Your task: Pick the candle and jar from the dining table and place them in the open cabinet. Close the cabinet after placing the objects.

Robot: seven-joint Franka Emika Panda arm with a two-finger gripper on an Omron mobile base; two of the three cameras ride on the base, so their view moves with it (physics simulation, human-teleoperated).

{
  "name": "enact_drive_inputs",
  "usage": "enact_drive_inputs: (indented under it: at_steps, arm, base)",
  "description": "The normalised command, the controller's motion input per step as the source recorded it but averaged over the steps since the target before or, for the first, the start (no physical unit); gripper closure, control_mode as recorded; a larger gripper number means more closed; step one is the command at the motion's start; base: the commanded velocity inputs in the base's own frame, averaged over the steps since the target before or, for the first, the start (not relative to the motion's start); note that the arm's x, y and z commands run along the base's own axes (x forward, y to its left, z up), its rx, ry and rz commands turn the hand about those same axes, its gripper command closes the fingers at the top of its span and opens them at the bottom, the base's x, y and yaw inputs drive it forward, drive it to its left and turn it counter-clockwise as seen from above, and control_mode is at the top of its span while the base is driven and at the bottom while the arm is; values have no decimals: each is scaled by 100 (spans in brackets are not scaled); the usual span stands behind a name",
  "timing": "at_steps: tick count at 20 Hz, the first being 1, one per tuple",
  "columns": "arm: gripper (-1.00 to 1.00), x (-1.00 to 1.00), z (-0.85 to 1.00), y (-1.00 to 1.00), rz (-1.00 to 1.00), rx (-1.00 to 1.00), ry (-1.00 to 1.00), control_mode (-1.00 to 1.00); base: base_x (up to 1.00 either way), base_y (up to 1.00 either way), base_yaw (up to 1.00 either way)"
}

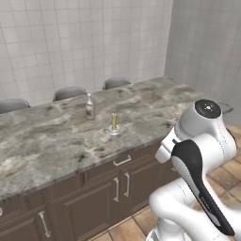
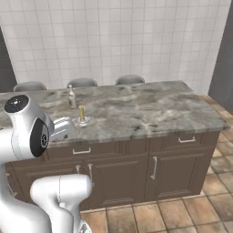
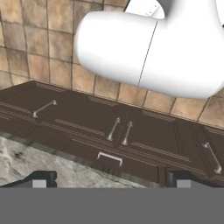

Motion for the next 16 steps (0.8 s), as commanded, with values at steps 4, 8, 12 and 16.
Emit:
enact_drive_inputs:
  at_steps: [4,8,12,16]
  arm:
    - [-100,0,0,0,0,0,0,100]
    - [-100,0,0,0,0,0,0,100]
    - [-100,0,0,0,0,0,0,100]
    - [-100,0,0,0,0,0,0,100]
  base:
    - [-4,10,-28]
    - [7,27,-3]
    - [3,51,0]
    - [11,42,0]
